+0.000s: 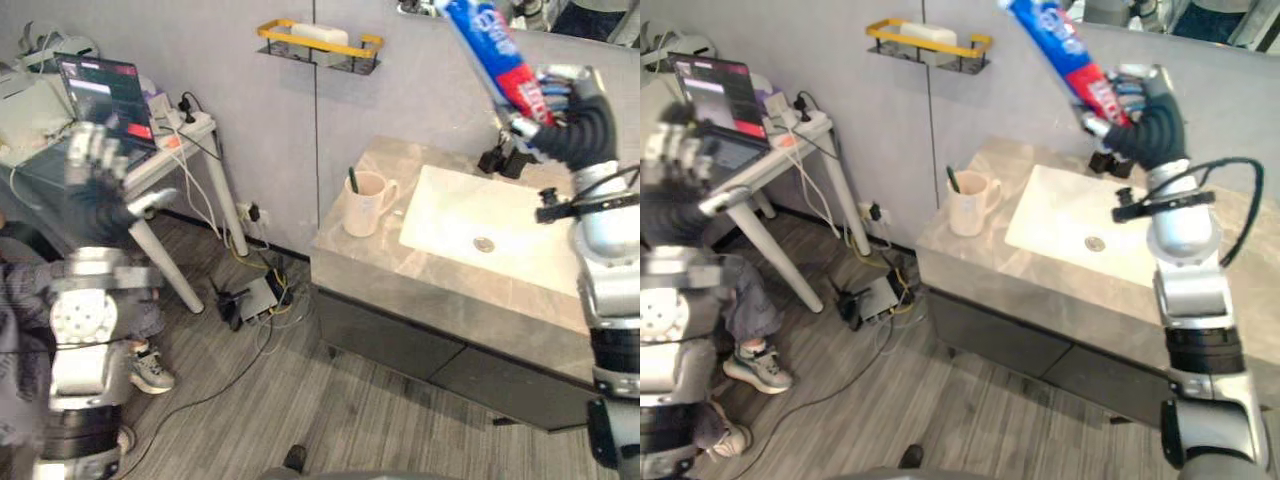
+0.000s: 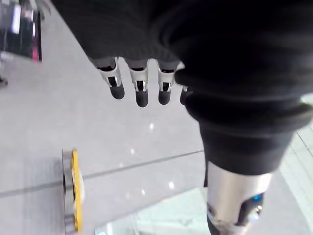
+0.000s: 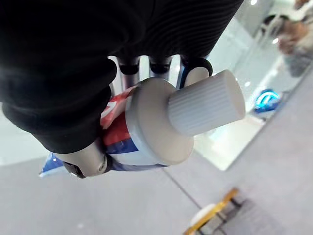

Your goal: Organize washtable

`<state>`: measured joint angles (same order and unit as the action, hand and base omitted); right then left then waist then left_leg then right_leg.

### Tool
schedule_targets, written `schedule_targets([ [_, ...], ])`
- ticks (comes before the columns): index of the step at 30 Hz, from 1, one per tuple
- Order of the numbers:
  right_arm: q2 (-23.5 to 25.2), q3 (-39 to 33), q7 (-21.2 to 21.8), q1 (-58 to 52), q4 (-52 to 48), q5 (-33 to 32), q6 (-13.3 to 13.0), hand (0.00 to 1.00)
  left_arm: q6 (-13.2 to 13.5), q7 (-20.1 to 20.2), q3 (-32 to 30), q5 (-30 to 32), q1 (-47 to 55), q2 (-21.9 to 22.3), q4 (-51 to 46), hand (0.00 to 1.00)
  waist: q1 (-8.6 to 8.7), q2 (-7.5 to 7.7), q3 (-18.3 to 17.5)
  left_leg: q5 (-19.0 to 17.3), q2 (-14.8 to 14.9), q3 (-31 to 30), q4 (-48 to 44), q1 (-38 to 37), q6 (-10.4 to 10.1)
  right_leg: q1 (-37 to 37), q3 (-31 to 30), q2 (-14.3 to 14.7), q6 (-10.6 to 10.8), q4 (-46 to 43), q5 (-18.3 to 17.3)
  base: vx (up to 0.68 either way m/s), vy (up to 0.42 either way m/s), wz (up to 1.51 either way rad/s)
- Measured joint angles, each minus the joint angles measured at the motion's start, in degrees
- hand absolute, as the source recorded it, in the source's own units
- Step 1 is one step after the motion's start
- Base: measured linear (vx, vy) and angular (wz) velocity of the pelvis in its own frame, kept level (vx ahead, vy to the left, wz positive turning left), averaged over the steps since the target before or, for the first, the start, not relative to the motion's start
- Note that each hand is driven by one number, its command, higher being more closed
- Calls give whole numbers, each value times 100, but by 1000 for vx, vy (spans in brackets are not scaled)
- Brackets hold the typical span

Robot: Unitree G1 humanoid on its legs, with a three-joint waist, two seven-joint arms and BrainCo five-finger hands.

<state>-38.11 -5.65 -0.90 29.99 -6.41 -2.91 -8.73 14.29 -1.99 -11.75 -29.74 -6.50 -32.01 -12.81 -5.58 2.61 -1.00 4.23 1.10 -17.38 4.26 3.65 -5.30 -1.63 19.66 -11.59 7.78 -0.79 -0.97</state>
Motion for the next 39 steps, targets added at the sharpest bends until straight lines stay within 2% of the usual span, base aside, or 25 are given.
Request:
schedule_targets([
  [3, 292, 21, -1, 3, -243, -113, -1, 100, -42, 136, 459, -361, -1, 252, -90, 0, 8, 8, 0, 29, 40, 95, 104, -121, 3, 18, -99, 4, 4, -65, -28, -36, -11, -14],
  [7, 638, 417, 4, 8, -506, -175, 10, 100, -217, 235, 1278, -790, -163, 273, -107, 0, 33, 27, 1, 29, 78, 252, 105, -125, 3, 124, -252, 24, 3, -104, -20, -36, -4, -22],
  [9, 913, 786, 121, 7, -732, -220, 17, 100, -360, 358, 1756, -1046, -484, 279, -107, 0, 158, 46, 1, 29, 98, 274, 105, -136, 2, 124, -267, 43, 2, -104, -14, -28, -19, -6],
  [12, 1090, 913, 296, -1, -1040, -379, 11, 100, -426, 446, 2022, -1139, -726, 290, -105, 0, 192, 53, 0, 28, 104, 385, 107, -141, 2, 187, -381, 45, 3, -105, 10, -10, -5, -17],
  [15, 1202, 939, 485, -46, -1110, -595, 6, 100, -502, 447, 2094, -1251, -794, 297, -92, 0, 315, 65, 0, 28, 108, 434, 107, -152, 2, 196, -418, 45, -1, -102, 19, -5, -1, -6],
  [21, 1691, 1129, 753, -784, -1110, -1040, 34, 100, -535, 558, 2334, -1754, -814, 504, 25, 0, 333, 67, 2, 26, 132, 620, 110, -149, 3, 292, -590, 68, -14, -62, 95, -41, -7, -15],
  [23, 1781, 1114, 753, -1051, -1110, -1065, 43, 100, -538, 561, 2337, -1831, -814, 504, 77, 0, 365, 68, 2, 27, 132, 652, 112, -146, 3, 287, -611, 71, -11, 1, 123, -47, -7, -8],
  [25, 1830, 1101, 758, -1324, -1110, -1069, 64, 100, -569, 565, 2334, -1926, -802, 503, 124, 0, 476, 68, 2, 27, 131, 653, 113, -134, 4, 289, -614, 73, -9, 23, 136, -38, -10, -2],
  [32, 2017, 887, 858, -1644, -1110, -1045, 182, 100, -665, 579, 2300, -1982, -568, 510, 64, 0, 558, 67, 2, 25, 136, 666, 111, -82, 3, 300, -622, 92, 6, 120, 184, -4, -9, -1],
  [39, 2210, 823, 854, -1698, -1110, -985, 278, 100, -751, 579, 2237, -2081, -356, 707, -279, 0, 629, 65, 3, 24, 135, 658, 110, -48, 2, 309, -593, 92, 6, 127, 184, 1, -4, 1],
])
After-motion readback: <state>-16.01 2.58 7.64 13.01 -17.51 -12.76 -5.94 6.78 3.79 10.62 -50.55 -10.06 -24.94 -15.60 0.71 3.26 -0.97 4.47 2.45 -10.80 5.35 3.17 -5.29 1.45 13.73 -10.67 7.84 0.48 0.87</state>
